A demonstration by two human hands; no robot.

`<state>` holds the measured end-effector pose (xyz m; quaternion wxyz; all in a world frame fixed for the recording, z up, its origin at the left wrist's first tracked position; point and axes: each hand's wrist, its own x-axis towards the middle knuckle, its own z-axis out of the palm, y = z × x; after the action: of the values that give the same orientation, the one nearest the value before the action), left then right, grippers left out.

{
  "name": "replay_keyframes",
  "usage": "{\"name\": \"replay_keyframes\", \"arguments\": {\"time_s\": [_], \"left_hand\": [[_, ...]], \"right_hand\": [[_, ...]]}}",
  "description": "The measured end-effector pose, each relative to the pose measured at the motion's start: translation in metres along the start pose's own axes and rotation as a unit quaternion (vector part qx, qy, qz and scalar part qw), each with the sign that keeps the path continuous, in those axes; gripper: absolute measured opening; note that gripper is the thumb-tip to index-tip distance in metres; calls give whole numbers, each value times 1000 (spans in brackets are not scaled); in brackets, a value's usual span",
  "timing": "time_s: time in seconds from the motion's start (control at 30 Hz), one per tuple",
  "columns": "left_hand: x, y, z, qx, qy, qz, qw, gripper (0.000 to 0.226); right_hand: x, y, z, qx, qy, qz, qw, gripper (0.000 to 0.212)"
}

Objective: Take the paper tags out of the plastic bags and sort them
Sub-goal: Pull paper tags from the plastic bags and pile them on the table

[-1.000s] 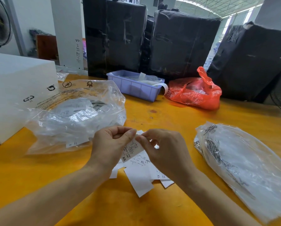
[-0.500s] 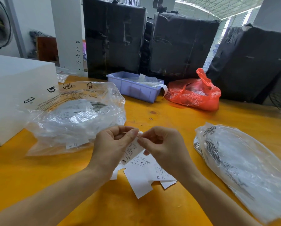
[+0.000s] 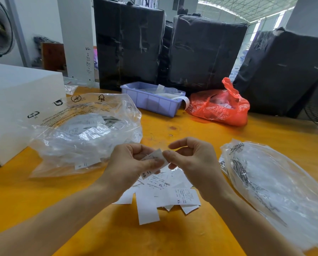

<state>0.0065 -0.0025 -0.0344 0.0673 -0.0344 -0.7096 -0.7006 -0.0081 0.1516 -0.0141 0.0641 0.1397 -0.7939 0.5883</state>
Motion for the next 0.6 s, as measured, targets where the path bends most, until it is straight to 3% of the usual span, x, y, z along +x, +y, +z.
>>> {"name": "replay_keyframes", "arguments": {"time_s": [0.27, 0.33, 0.4, 0.5, 0.6], "left_hand": [[9, 23, -16, 42, 2, 47, 998, 29], [20, 32, -36, 67, 57, 75, 993, 27], [37, 36, -66, 128, 152, 99, 975, 20], [63, 29, -115, 261, 243, 79, 931, 22], [81, 11, -156, 448, 243, 15, 860, 28]], "right_hand": [[3, -13, -10, 26, -2, -28, 999, 12], [6, -22, -26, -9, 6, -36, 999, 9], [14, -30, -53, -113, -3, -19, 993, 7], [26, -30, -104, -340, -8, 61, 939, 8], [27, -8, -140, -476, -14, 173, 862, 10]]}}
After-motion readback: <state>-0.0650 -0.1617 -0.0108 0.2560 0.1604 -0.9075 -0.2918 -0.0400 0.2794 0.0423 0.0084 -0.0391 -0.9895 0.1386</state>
